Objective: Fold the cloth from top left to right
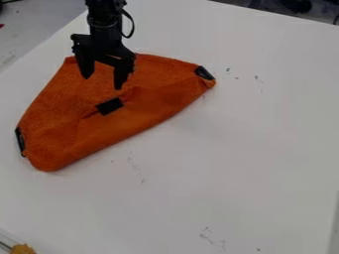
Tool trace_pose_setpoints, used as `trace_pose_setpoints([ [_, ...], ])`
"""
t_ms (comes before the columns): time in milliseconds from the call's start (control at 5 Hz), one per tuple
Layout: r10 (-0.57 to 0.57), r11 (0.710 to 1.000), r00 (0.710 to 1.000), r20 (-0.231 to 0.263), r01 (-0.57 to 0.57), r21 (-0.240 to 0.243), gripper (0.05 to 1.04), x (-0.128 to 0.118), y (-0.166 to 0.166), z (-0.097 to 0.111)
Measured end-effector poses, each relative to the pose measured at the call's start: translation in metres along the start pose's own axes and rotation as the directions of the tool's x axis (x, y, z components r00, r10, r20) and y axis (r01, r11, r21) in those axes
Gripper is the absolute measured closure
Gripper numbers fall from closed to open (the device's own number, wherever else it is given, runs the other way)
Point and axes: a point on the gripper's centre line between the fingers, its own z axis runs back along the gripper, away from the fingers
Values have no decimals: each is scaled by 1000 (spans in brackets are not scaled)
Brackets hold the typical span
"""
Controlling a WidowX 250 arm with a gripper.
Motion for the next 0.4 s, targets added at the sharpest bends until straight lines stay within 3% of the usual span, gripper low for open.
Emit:
trace_pose_setpoints([
  [200, -12, 1000, 999, -38, 11, -9, 83, -5, -3, -13],
  [400, -71, 997, 997, -14, 72, 7, 83, 15, 11, -11],
])
